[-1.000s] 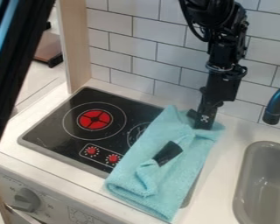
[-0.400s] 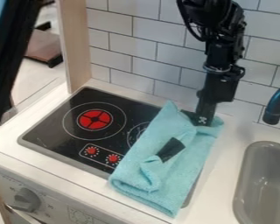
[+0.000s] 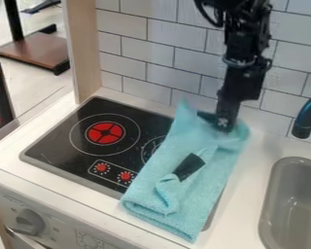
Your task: Fold the cloth top to bottom
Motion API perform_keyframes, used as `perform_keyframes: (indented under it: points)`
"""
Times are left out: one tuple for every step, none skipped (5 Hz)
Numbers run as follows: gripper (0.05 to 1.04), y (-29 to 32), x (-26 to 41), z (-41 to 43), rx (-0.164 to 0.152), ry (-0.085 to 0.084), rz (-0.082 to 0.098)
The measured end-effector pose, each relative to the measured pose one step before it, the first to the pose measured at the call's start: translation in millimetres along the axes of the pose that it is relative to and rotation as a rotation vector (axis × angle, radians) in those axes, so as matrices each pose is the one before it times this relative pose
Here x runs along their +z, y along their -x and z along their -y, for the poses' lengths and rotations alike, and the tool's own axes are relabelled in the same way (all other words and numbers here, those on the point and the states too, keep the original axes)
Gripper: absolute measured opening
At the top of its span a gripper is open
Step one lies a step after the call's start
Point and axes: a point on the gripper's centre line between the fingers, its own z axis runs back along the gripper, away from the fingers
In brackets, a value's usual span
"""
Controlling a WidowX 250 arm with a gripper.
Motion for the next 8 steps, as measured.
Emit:
perform_keyframes:
  points:
    - [0.055, 2.96, 8.72, 7.66, -0.0137, -0.0125, 0.0012]
    - [0.055, 4.61, 12.78, 15.81, -0.0207, -0.0326, 0.0087]
    - [0.055, 3.53, 4.15, 25.94, -0.0238, 0.0212, 0.0134]
    - [0.055, -6.07, 1.65, 24.96, -0.0342, 0.0308, 0.006]
    - [0.055, -0.24, -3.92, 18.51, -0.0281, 0.0241, -0.0365]
    - [0.055, -3.21, -5.71, 8.25, -0.0379, 0.015, -0.0242]
    - [0.055, 0.49, -5.08, 4.76, 0.0003, 0.0059, -0.0118]
    - [0.055, -3.53, -16.49, 10.66, -0.0248, 0.0355, -0.0261]
